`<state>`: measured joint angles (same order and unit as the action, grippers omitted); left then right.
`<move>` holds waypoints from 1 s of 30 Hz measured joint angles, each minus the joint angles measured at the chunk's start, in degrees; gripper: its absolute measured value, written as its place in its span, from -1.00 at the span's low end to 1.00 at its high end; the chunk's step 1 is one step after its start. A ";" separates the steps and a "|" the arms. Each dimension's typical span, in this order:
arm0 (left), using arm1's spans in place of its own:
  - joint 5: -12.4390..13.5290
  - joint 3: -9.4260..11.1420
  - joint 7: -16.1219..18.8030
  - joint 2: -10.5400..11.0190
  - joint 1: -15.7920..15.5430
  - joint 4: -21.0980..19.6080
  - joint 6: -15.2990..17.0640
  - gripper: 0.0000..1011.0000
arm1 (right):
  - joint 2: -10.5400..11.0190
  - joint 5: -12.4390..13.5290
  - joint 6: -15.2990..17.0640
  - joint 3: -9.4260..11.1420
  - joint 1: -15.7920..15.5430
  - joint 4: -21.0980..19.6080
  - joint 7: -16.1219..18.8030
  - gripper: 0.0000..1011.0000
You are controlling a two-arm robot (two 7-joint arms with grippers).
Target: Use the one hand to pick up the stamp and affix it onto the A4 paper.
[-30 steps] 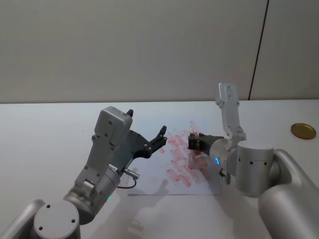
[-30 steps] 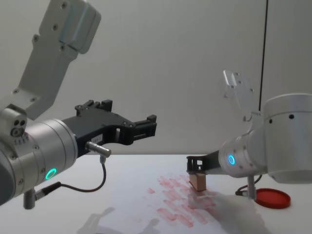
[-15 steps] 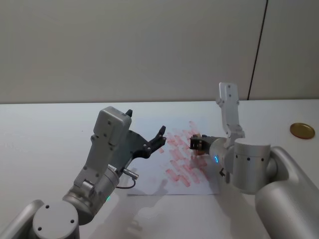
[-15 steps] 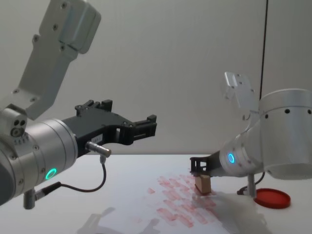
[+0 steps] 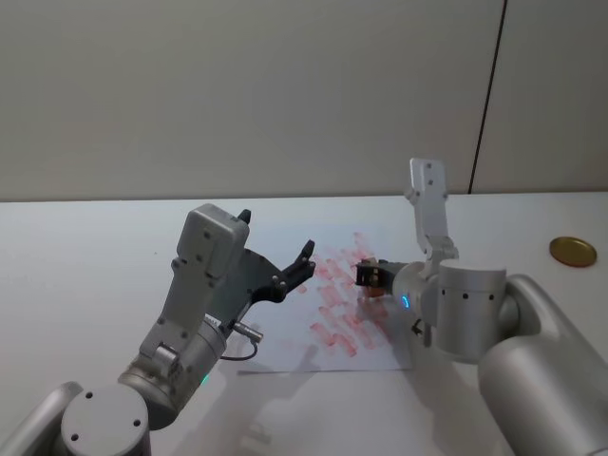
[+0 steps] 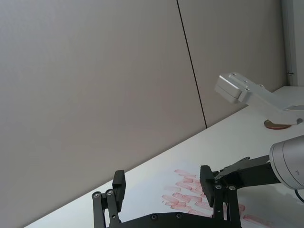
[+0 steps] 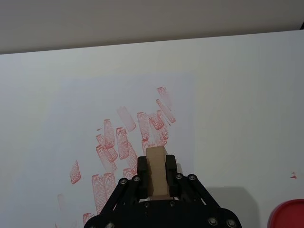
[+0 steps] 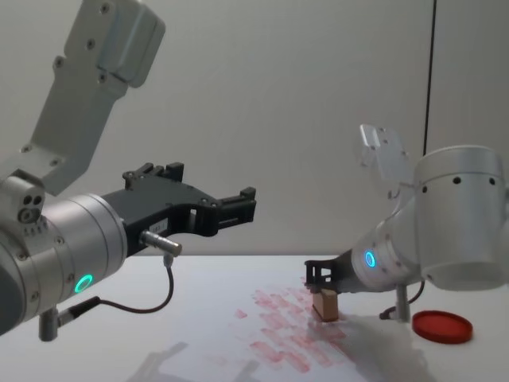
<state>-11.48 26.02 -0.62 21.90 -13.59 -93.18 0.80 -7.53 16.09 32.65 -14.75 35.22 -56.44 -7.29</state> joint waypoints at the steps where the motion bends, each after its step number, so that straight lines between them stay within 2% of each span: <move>1: 0.00 0.00 0.00 0.00 0.00 0.00 0.00 0.96 | -0.11 0.04 0.07 0.03 0.29 0.47 0.09 -0.56; 13: 0.00 0.00 0.00 0.00 0.00 0.00 0.00 0.96 | -0.77 0.81 0.29 0.46 2.02 3.48 0.11 -0.56; 30: 0.00 0.00 0.00 0.00 0.00 0.00 0.00 0.96 | -0.80 2.29 -0.83 1.36 1.69 3.57 0.48 -0.56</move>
<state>-11.48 26.02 -0.62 21.90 -13.58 -93.17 0.80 -8.33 18.39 31.82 -13.39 36.92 -52.88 -6.82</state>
